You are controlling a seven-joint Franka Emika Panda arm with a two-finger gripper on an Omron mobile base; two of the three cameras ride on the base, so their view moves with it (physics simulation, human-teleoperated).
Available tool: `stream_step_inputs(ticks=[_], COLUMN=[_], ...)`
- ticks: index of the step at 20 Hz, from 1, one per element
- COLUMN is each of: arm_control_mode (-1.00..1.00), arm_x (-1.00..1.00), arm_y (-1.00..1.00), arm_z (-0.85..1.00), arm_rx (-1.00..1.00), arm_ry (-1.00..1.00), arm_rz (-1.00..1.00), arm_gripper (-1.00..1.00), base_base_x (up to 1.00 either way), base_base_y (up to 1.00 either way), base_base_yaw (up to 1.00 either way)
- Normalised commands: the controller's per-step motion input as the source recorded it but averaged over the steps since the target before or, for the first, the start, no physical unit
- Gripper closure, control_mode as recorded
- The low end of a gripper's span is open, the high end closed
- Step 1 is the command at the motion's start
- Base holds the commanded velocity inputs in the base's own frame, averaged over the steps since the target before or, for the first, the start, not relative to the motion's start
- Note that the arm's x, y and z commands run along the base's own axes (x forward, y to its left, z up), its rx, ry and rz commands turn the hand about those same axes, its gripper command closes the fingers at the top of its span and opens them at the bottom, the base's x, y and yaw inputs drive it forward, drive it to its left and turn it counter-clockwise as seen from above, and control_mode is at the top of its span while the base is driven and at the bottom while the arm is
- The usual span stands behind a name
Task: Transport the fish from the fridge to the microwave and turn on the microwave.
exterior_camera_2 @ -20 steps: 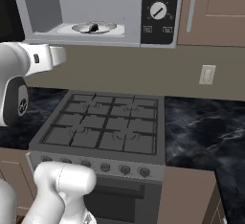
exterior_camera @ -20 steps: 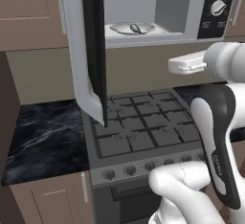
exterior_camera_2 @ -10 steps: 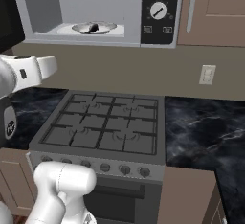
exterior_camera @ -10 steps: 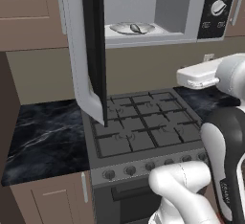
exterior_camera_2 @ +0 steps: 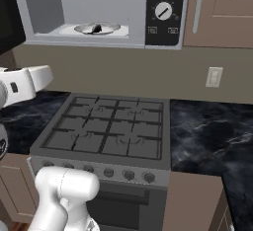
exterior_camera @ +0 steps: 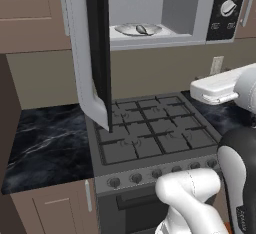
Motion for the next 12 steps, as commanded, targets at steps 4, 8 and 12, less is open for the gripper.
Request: stream_step_inputs(ticks=[4,8,12], arm_control_mode=[-1.00,-1.00,-1.00], arm_x=[-0.26,-0.28,-0.22], arm_y=[0.00,0.04,0.13], arm_z=[0.00,0.00,0.00], arm_rx=[0.00,0.00,0.00], arm_ry=[0.00,-0.02,-0.03], arm_rz=[0.00,0.00,0.00], arm_gripper=[-1.00,-1.00,-1.00], base_base_x=[0.00,0.00,0.00], base_base_y=[0.00,0.00,0.00], base_base_yaw=[0.00,0.00,0.00])
